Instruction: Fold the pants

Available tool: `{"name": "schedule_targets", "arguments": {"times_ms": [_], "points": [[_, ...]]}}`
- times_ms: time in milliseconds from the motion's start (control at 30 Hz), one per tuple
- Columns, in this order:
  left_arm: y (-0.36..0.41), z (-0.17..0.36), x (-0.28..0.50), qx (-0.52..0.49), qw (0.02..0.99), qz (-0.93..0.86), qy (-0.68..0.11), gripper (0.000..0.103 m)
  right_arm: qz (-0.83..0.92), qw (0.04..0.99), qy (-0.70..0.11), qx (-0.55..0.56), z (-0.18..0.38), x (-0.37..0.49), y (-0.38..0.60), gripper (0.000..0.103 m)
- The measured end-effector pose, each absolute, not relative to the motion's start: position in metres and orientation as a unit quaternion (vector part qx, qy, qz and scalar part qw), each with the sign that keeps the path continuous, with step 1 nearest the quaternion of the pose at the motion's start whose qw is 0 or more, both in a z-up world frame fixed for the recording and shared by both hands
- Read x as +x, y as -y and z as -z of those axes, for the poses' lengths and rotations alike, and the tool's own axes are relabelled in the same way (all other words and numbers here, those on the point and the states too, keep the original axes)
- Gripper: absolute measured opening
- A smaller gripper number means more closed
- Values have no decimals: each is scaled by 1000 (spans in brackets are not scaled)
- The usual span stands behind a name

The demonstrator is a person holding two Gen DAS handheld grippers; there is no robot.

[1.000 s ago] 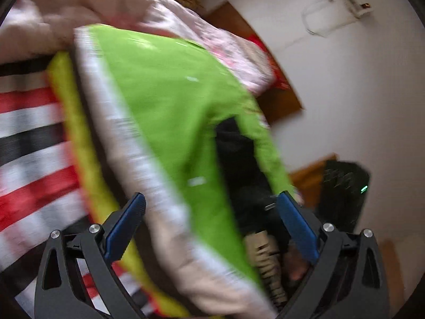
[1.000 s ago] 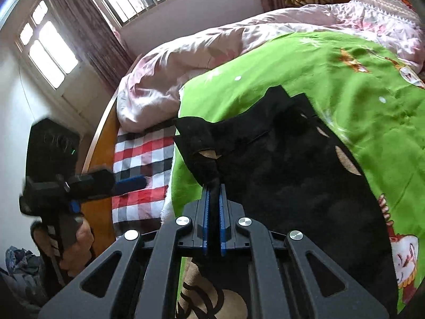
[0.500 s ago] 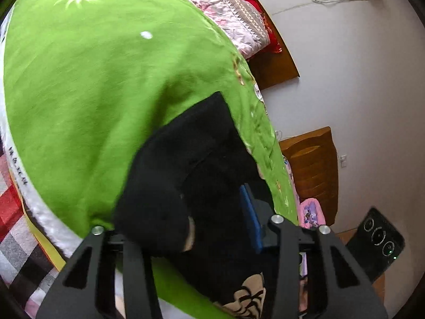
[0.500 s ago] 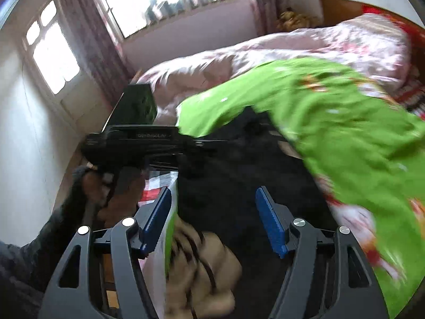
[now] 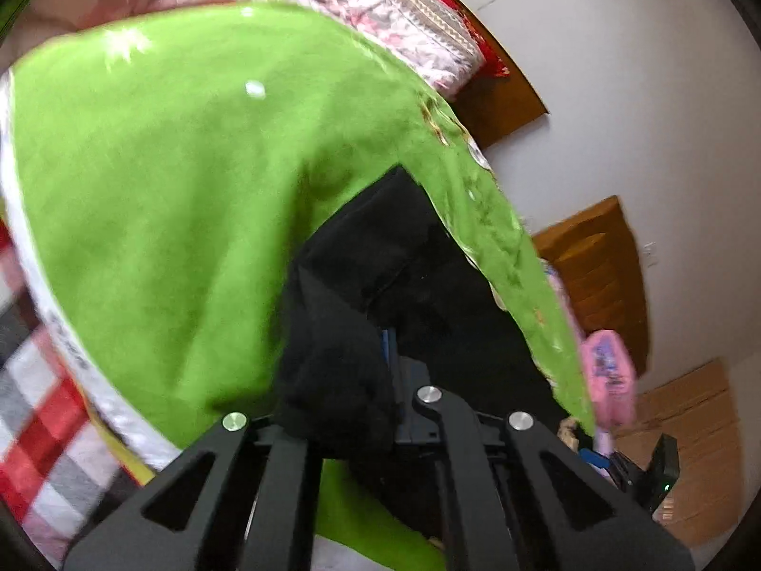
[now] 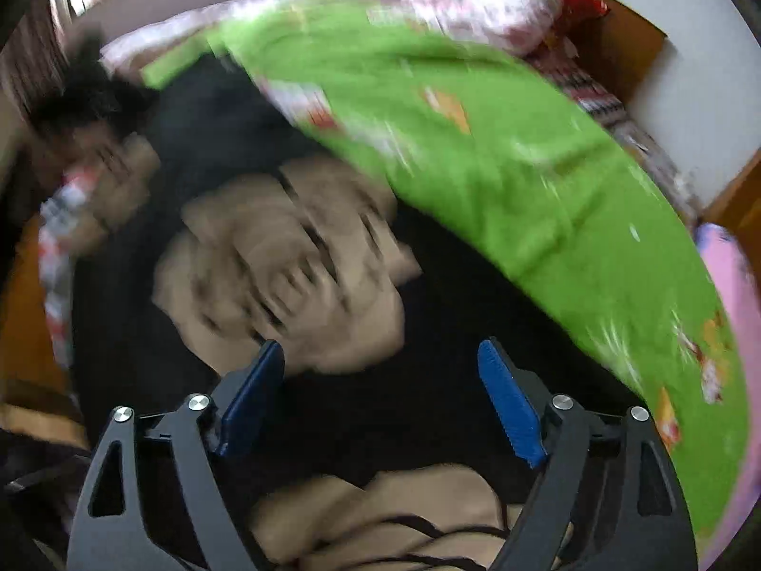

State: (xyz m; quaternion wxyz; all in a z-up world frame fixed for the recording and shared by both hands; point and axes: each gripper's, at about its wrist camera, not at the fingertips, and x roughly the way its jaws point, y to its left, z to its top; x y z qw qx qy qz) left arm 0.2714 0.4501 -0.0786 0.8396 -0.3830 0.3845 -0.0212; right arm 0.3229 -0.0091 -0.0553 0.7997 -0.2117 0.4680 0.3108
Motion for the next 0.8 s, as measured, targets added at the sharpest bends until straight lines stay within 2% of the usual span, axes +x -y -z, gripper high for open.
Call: {"name": "schedule_targets", "arguments": {"times_ms": [67,133,267,400,500,667,800], "points": [[-454,66,272,-375,847,13,-376,3,-318,794,-493,-159,63,333,26,87],[-455,61,276,-369,847,7,-382,3,-275,809,-498,-152,63,337,39,87],[-445,67,284,-331,846,-16,-418,3,-321,816,-476,-67,43,310,63,87],[-450,67,281,-338,841,-32,-421,4,-303,806,-493,-123,64,291,64,88],[-432,41,281,-306,855,-69,-413,4,-301,815,-480,-126,67,285,75,89],[-324,-69,267,-184,925,-21,-333,4,-267,882,-389,-13,13,258,146,89],[-201,-122,256,-65,953,44,-294,4,-203,923,-312,100,-17,213,237,90]]}}
